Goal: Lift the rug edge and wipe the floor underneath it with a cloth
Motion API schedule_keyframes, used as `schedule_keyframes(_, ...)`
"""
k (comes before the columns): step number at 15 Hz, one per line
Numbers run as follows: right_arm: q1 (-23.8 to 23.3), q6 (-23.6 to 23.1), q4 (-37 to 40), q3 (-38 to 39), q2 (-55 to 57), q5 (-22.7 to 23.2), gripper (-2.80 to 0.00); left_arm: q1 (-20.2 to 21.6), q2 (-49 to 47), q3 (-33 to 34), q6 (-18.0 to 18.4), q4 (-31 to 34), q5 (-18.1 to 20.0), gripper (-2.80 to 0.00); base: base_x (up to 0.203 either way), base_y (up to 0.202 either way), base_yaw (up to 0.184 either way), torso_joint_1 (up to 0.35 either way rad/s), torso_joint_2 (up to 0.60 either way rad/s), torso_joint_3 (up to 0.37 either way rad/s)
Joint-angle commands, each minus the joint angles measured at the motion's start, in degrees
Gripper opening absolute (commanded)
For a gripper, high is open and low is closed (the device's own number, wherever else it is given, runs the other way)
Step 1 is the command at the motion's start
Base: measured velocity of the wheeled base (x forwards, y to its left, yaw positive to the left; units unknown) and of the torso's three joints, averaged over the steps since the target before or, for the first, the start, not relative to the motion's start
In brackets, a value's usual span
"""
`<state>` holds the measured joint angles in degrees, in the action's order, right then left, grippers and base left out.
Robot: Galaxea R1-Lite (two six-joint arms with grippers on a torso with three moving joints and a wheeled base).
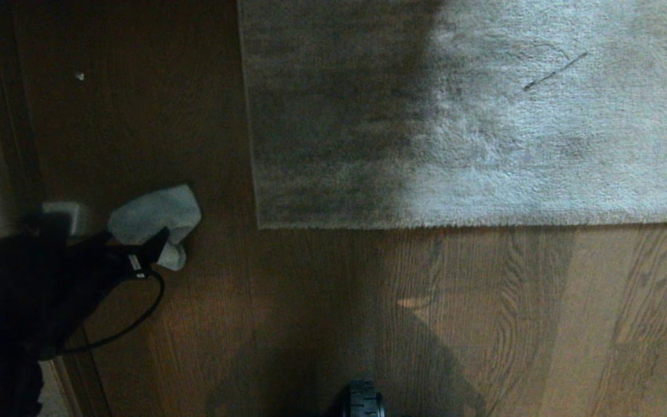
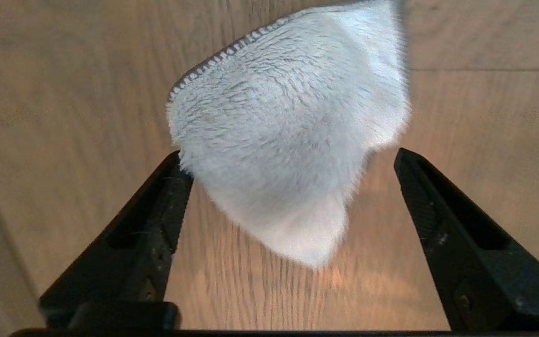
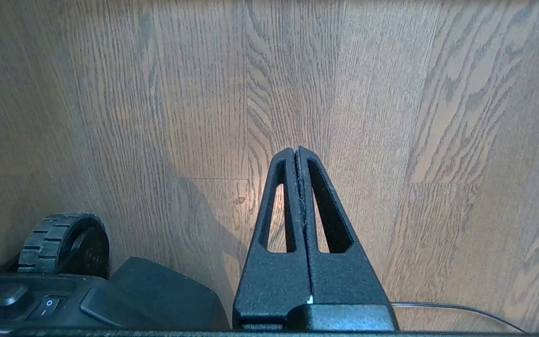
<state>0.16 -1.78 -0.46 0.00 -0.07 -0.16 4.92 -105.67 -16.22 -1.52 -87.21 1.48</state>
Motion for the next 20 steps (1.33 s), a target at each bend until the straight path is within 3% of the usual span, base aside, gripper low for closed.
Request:
schedule_keyframes(1,0.0,0.0,-0.1,0.0,0.1,0.0,-2.8,0.0,6.6,5.1,-0.1,-2.7,0.0,0.0,0.0,0.0,0.0,0.0,0.0,0.0)
schedule_keyframes(7,0.0,0.0,-0.1,0.0,0.1,0.0,-2.8,0.0,17.2,15.8,-0.2,-2.7,0.1,0.0,0.0,0.0,0.0,0.0,0.0,0.0)
schedule_keyframes(8,0.0,-0.1,0.0,0.0,0.1,0.0,-2.8,-0.1,18.4,16.1,-0.2,-2.7,0.2,-2.8,0.0,0.0,0.0,0.0,0.0,0.0)
schedule_keyframes(20,0.0,0.0,-0.1,0.0,0.1,0.0,-2.8,-2.1,28.6,16.2,-1.1,-0.7,0.6,-2.8,0.0,0.0,0.0,0.0,0.0,0.0)
